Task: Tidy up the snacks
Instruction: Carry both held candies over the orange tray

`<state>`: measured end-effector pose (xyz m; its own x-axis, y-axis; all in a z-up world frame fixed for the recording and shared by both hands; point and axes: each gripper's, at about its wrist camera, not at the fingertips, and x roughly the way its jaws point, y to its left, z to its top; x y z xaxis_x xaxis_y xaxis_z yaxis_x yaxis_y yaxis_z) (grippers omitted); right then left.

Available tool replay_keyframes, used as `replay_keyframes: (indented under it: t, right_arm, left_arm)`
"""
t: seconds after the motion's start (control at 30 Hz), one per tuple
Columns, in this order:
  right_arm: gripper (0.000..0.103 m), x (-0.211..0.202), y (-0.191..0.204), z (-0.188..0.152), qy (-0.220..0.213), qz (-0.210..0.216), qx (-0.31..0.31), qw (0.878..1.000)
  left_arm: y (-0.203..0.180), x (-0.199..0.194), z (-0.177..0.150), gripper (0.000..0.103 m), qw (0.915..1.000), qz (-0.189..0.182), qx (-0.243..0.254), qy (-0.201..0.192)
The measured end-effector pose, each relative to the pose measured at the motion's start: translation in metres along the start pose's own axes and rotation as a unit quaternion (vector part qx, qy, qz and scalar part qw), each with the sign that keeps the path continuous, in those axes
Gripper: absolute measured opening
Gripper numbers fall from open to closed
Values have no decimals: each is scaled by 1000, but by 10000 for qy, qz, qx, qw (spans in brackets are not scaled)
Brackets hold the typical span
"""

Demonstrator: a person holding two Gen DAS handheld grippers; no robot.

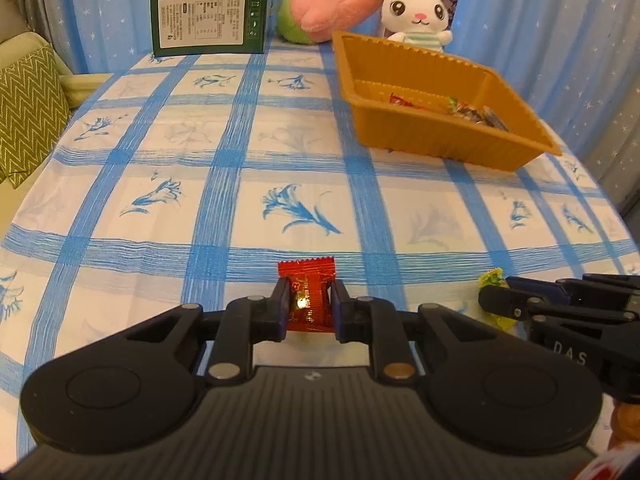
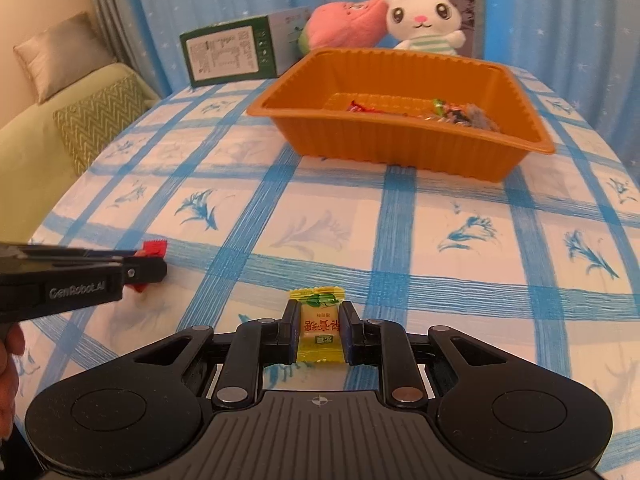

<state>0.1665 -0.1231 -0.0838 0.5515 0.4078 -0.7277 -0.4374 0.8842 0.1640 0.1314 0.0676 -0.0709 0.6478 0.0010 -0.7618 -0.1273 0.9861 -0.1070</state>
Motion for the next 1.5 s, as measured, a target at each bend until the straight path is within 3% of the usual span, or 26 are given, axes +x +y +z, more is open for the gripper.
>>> replay_keyframes:
  t: [0.73, 1.5]
  right_arm:
    - [21, -96, -20, -4, -447, -509, 596, 9959]
    - [21, -120, -34, -2, -489, -639, 703, 9943]
  left_arm:
    - [-55, -70, -5, 18, 9972, -661, 139, -311]
    - [-75, -86, 5, 18, 9952, -841, 285, -411]
